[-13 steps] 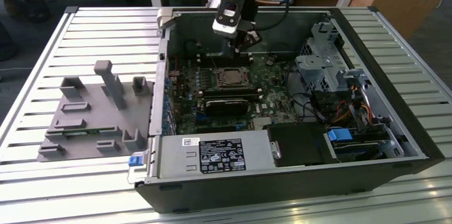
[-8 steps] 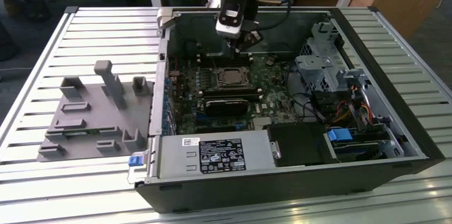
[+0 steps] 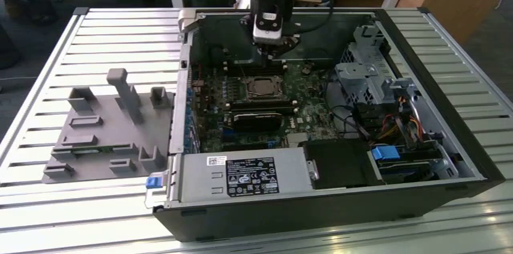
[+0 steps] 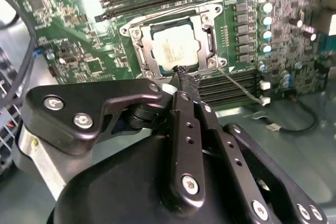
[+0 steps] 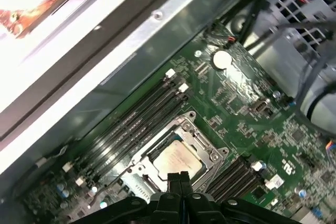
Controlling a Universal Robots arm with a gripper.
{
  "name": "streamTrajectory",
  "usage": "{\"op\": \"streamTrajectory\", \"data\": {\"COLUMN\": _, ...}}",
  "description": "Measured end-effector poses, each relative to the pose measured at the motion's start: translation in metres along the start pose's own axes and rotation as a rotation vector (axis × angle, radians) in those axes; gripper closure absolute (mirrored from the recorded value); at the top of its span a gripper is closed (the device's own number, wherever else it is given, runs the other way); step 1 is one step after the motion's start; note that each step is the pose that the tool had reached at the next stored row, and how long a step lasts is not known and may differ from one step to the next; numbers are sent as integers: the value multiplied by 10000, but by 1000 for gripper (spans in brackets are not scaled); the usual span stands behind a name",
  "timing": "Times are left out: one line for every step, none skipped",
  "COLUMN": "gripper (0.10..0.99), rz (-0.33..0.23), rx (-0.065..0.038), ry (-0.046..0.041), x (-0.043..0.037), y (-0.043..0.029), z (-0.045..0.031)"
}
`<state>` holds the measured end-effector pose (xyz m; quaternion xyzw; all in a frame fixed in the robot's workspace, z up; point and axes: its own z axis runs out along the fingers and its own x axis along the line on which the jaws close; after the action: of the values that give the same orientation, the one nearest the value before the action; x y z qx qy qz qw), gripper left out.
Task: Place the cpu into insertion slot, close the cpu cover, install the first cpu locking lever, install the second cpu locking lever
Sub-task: 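Install the first cpu locking lever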
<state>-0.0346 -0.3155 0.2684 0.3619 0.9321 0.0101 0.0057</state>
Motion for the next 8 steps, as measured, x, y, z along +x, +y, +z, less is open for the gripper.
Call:
{"op": "streamTrajectory", "data": {"gripper": 976, "rz": -180, "rx": 0, "ry": 4, "x": 0, "y": 0, "z": 0}}
{"op": "streamTrajectory", "data": {"gripper": 976, "rz": -361, "rx": -1, "ry": 9, "x": 0, "y": 0, "z": 0}}
{"op": "streamTrajectory", "data": {"gripper": 976, "rz": -556, "rx": -2, "ry": 13, "x": 0, "y": 0, "z": 0}}
{"op": "streamTrajectory", "data": {"gripper": 976, "rz": -737, "rx": -3, "ry": 17, "x": 0, "y": 0, "z": 0}}
{"op": "streamTrajectory", "data": {"gripper": 976, "rz": -915, "rx": -3, "ry": 21, "x": 0, "y": 0, "z": 0}}
{"op": "streamTrajectory", "data": {"gripper": 976, "rz": -1096, "rx": -3, "ry": 25, "x": 0, "y": 0, "z": 0}}
{"op": "streamTrajectory", "data": {"gripper": 976, "rz": -1275, "rx": -5, "ry": 29, "x": 0, "y": 0, "z": 1}}
{"op": "streamTrajectory", "data": {"gripper": 976, "rz": -1455, "rx": -5, "ry": 33, "x": 0, "y": 0, "z": 1}}
